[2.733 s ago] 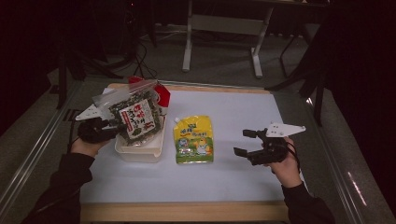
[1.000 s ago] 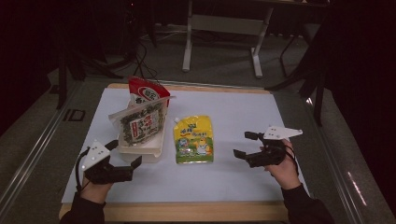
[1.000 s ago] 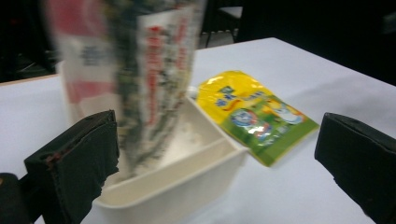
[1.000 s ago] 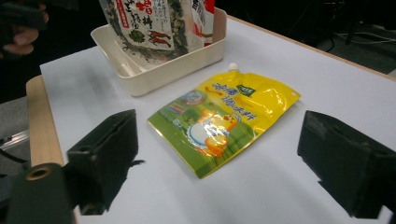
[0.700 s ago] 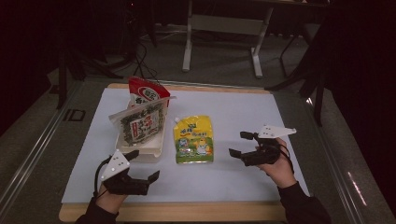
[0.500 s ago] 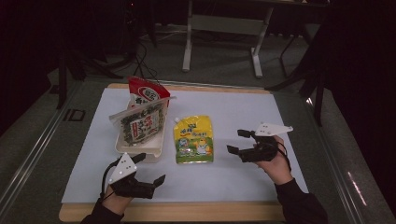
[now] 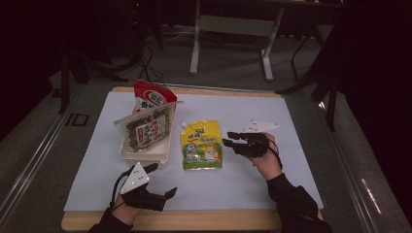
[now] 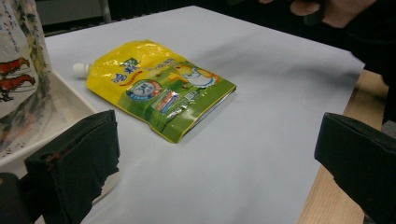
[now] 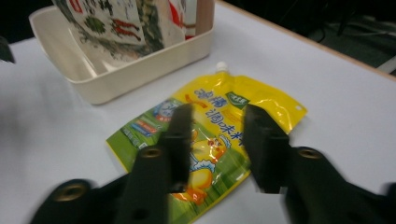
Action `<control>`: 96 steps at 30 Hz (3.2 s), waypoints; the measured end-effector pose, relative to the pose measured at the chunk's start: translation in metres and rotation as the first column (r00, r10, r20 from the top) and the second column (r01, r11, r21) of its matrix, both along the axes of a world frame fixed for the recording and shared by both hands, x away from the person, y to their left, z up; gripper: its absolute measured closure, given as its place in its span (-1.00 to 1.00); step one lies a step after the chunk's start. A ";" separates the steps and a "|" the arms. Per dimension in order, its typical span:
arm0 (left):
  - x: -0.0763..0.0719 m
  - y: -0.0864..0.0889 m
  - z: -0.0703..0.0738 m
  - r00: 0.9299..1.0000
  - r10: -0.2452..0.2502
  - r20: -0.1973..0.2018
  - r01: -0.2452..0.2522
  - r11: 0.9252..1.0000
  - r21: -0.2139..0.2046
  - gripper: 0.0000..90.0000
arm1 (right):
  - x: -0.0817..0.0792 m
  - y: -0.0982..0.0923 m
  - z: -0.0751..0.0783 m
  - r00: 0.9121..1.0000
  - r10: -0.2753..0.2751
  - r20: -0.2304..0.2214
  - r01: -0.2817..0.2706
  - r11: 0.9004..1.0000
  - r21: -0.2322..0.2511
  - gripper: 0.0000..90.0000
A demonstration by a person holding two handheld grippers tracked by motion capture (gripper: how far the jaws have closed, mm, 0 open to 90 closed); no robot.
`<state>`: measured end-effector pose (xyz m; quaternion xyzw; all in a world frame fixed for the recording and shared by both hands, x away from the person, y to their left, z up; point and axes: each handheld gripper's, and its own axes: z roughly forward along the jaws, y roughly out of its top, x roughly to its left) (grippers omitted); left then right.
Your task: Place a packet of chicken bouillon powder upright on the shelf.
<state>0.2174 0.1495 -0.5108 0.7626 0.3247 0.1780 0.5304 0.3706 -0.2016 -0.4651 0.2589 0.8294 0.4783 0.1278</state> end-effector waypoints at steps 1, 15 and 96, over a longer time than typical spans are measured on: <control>0.000 0.000 -0.001 1.000 0.000 0.000 0.000 1.000 0.003 -0.98 | 0.003 0.003 -0.002 1.000 0.004 -0.008 -0.004 1.000 -0.008 0.45; 0.001 -0.002 -0.007 1.000 -0.017 -0.007 0.017 1.000 -0.002 -0.98 | 0.043 0.042 -0.030 0.996 0.019 -0.088 -0.024 0.999 -0.047 1.00; -0.006 0.000 -0.008 1.000 -0.031 -0.004 0.031 1.000 0.003 -0.98 | 0.060 0.113 -0.076 0.968 -0.093 -0.233 0.040 0.975 -0.221 1.00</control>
